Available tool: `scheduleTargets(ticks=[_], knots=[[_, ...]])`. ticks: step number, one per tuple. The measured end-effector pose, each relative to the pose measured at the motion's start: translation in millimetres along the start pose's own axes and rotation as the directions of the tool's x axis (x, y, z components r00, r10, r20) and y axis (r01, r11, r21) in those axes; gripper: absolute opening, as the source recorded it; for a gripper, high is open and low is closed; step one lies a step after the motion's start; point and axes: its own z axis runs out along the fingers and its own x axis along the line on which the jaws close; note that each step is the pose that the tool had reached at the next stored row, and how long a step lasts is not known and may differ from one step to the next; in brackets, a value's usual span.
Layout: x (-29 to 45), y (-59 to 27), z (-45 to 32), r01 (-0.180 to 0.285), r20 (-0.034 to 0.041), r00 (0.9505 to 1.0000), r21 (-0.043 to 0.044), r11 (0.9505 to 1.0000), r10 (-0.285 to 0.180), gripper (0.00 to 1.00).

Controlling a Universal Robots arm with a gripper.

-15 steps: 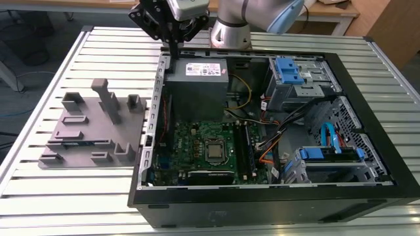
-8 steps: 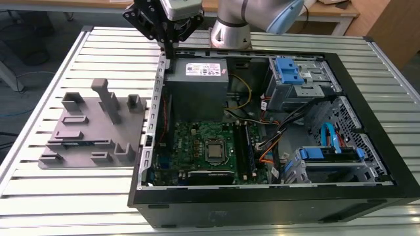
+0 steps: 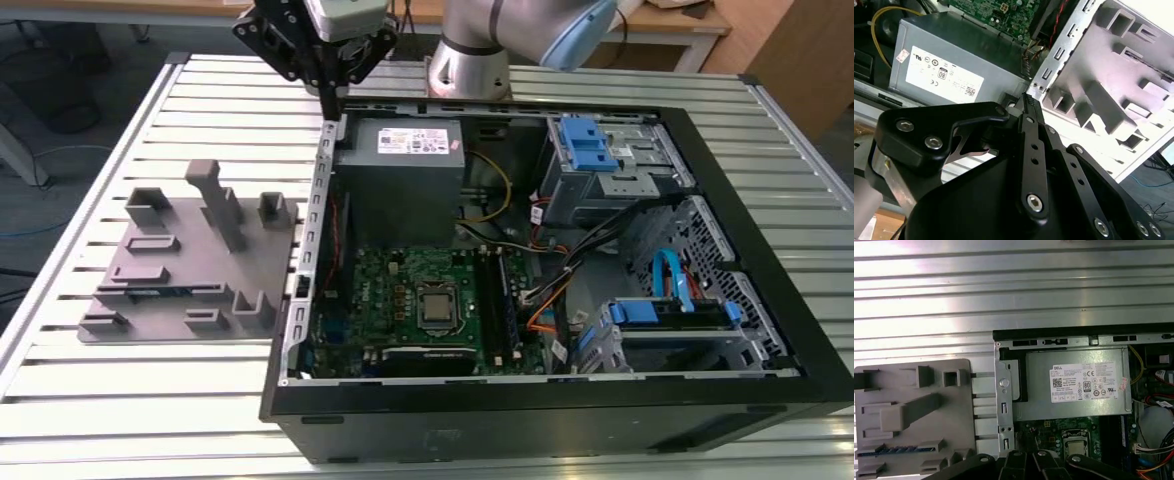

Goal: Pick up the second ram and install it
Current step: 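Reach for the second ram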

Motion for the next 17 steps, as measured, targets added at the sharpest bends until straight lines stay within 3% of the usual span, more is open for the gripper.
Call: scheduleTargets(ticks=[11,17], knots=[[29.9,-3.5,1.5,0.000,0.0000,1.0000,0.0000,1.0000,0.000,0.11],[42.8,-5.5,1.7,0.000,0.0000,1.0000,0.0000,1.0000,0.000,0.11]])
